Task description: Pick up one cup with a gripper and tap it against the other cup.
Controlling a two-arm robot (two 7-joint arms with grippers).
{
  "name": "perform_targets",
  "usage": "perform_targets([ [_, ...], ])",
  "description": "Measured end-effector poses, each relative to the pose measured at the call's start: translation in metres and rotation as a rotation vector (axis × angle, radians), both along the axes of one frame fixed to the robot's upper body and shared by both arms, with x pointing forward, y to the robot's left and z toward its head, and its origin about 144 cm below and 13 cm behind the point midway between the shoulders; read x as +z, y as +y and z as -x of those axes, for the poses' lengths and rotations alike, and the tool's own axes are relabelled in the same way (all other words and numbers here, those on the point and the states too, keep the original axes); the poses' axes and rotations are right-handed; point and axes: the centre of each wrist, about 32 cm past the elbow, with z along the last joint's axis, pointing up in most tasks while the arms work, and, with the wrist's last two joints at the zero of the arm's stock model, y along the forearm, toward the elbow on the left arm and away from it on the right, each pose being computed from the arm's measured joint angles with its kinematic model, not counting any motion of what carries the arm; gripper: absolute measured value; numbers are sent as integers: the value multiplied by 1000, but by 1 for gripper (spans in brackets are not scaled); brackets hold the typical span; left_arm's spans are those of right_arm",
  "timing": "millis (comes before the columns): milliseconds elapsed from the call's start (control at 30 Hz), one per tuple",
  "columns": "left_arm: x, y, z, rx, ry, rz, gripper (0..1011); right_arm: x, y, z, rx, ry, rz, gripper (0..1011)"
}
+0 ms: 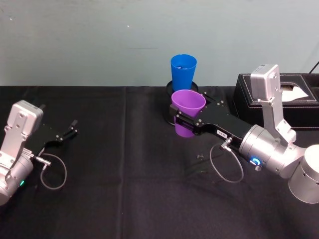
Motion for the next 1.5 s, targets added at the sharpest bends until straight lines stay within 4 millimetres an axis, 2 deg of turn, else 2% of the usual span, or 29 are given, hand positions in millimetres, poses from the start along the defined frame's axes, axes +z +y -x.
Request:
perform_targets([
  [1500,0,0,0,0,0,0,1000,0,0,0,0,0,0,731],
])
